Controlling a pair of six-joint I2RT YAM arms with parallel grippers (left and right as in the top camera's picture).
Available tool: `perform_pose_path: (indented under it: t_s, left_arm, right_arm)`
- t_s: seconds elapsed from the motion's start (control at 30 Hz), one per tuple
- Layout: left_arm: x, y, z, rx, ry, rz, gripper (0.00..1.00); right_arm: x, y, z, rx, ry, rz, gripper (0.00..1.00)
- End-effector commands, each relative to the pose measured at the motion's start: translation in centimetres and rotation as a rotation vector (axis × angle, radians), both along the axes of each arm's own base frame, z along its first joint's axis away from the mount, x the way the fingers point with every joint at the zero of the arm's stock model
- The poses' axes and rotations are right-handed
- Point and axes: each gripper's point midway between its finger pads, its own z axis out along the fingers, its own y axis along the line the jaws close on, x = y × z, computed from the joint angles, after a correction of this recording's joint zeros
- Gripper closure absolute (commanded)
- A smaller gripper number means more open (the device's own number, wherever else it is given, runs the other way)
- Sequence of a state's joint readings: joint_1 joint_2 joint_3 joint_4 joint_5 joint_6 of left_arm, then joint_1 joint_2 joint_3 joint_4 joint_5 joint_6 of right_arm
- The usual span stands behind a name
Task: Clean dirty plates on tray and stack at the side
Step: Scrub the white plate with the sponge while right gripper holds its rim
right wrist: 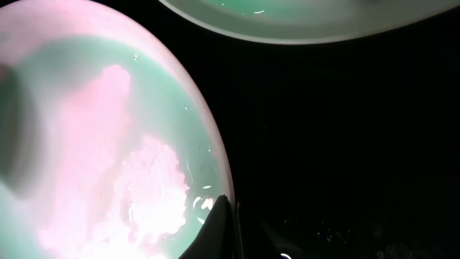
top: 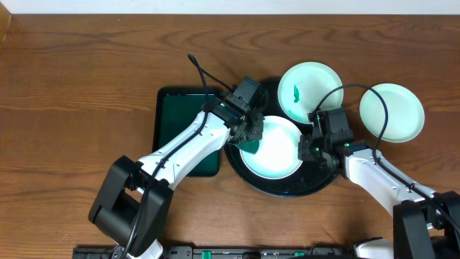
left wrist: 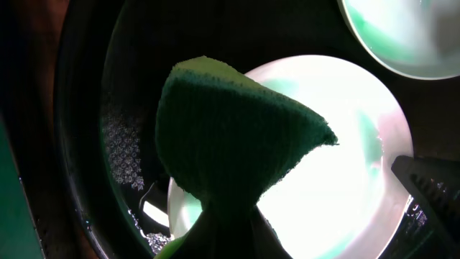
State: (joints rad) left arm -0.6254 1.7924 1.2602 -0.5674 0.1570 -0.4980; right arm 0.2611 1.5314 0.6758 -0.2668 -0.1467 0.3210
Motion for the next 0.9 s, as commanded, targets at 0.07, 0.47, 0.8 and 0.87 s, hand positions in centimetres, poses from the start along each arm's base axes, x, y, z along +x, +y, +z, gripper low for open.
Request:
perform_pose_path:
  t_s: [0.07,0.47,0.8,0.87]
  left_arm:
    - [0.04,0.23,-0.34,0.012,-0.002,0.009,0.93]
    - [0.03,0.24,-0.36,0.012,-0.002,0.008,0.93]
    - [0.27,0.21,-0.32,0.012,-0.013,0.011,0.93]
    - [0.16,0.19,-0.39,0.013,-0.011,0.009,0.93]
  right_arm:
    - [-0.36,0.61,-0.21,0.012,0.008,0.033,0.99]
    - [-0.36,0.61,-0.21,0.012,0.008,0.033,0.99]
    - [-0.36,0.61,-0.21,0.012,0.008,0.033,0.99]
    - [-0.36,0.61,-0.21,0.012,0.008,0.033,0.99]
